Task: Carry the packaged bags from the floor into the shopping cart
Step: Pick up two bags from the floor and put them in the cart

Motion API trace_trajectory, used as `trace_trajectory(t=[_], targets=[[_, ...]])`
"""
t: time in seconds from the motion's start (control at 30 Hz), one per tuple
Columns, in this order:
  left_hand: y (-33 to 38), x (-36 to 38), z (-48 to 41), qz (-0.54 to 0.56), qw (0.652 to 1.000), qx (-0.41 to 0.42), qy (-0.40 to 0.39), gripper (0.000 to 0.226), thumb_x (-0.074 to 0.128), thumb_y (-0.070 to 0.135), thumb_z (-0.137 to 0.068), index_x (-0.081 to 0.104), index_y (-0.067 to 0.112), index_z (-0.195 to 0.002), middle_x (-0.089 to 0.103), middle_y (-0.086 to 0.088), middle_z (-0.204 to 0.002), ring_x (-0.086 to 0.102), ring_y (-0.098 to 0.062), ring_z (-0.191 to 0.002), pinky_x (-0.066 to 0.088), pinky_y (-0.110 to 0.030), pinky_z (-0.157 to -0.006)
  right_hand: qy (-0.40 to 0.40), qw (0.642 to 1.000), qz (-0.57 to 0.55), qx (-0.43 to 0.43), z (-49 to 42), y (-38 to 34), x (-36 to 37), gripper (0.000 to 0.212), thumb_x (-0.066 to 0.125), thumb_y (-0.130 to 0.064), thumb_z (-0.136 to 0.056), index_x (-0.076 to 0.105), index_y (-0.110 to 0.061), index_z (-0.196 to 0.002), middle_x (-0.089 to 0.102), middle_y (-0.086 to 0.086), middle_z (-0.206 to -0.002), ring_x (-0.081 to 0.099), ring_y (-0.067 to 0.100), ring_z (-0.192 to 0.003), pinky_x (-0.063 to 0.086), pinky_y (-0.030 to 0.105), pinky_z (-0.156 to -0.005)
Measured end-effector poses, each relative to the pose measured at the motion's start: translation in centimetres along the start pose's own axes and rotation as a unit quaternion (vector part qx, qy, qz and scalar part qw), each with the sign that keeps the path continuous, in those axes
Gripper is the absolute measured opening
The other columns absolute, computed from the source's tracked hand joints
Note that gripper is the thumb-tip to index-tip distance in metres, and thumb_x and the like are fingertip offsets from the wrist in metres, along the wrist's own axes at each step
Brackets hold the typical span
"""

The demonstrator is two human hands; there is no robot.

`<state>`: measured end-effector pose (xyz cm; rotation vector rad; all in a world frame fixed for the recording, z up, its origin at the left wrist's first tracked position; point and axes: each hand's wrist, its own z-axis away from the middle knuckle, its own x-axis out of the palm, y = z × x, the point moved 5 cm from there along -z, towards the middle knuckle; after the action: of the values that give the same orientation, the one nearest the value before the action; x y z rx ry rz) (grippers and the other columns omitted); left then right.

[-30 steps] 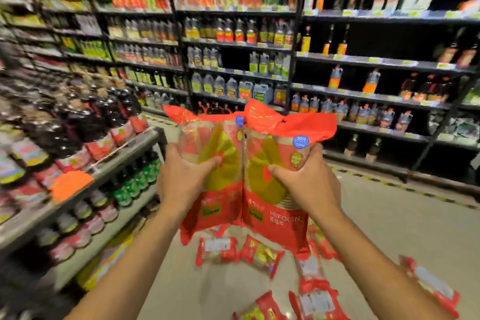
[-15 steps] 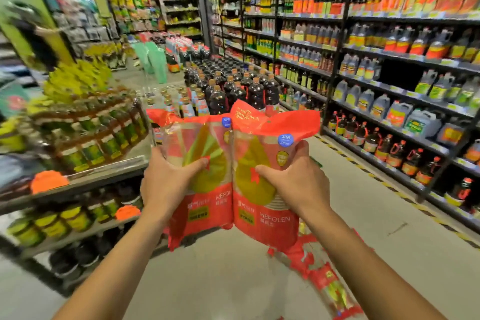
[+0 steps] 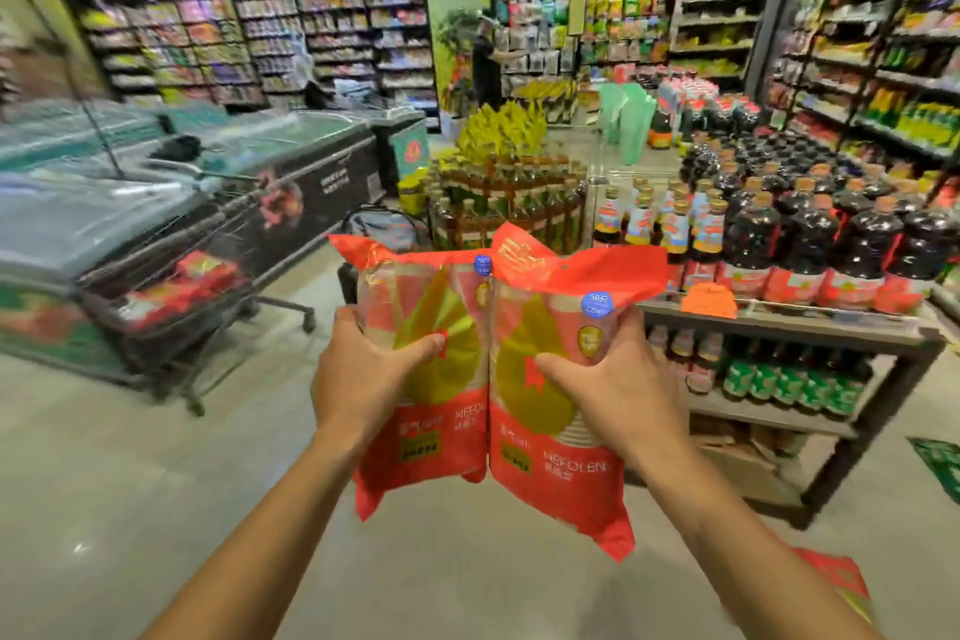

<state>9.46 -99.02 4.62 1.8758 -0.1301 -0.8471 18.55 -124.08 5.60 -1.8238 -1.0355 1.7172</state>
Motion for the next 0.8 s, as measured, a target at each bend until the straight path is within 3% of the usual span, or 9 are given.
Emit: trace_trajectory(t=[0.13,0.3,0.4,0.67,0.8], targets=[[-3.4,-5.3,-2.1,-0.014,0.998,-0.033,0.060,0.075,0.089,0.062,-0.059,0.046,0.035,-0.114,0.060,0.010,-0.105,0.066,-0.025,-0.102,0.054,-0.046,-0.092,-0.054,0.997,0.014,-0.052,-1.3,-5.2,5.4,0.085,0.074,-0.065,-0.074,0.035,-0.025,-0.139,0.064,0.008,-0.130,0.059,0.036,-0.122,0.046,0.044,-0.095],[-8.2,-11.3,-5.3,-0.023,0.989,-0.084,0.120,0.088,0.085,0.071,-0.055,0.051,0.029,-0.125,0.067,0.003,-0.118,0.066,-0.026,-0.105,0.055,-0.049,-0.094,-0.101,0.989,0.016,-0.107,-2.1,-11.7,12.3,0.078,0.075,-0.064,-0.072,0.042,-0.030,-0.133,0.068,-0.001,-0.112,0.065,0.034,-0.112,0.049,0.043,-0.089],[-10.8,-14.3,-7.2,-0.028,0.984,-0.104,0.141,0.090,0.087,0.065,-0.064,0.050,0.026,-0.135,0.065,0.001,-0.125,0.065,-0.025,-0.109,0.055,-0.048,-0.094,-0.125,0.984,0.014,-0.129,-2.5,-15.0,16.2,0.077,0.076,-0.063,-0.072,0.041,-0.030,-0.132,0.067,-0.002,-0.108,0.064,0.034,-0.112,0.047,0.041,-0.087],[-17.1,-21.3,-11.4,-0.053,0.968,-0.145,0.197,0.087,0.087,0.065,-0.065,0.050,0.024,-0.133,0.066,0.000,-0.125,0.067,-0.027,-0.107,0.057,-0.047,-0.091,-0.174,0.968,0.014,-0.180,-2.9,-22.5,25.7,0.084,0.076,-0.066,-0.070,0.039,-0.028,-0.134,0.066,0.000,-0.117,0.064,0.035,-0.113,0.048,0.044,-0.089],[-19.1,-23.2,-13.4,-0.062,0.962,-0.160,0.214,0.087,0.085,0.064,-0.067,0.049,0.023,-0.134,0.066,-0.002,-0.127,0.067,-0.026,-0.105,0.057,-0.044,-0.088,-0.196,0.960,0.016,-0.201,-3.8,-25.0,29.2,0.081,0.076,-0.067,-0.070,0.038,-0.029,-0.131,0.061,-0.005,-0.107,0.065,0.034,-0.111,0.049,0.043,-0.088]])
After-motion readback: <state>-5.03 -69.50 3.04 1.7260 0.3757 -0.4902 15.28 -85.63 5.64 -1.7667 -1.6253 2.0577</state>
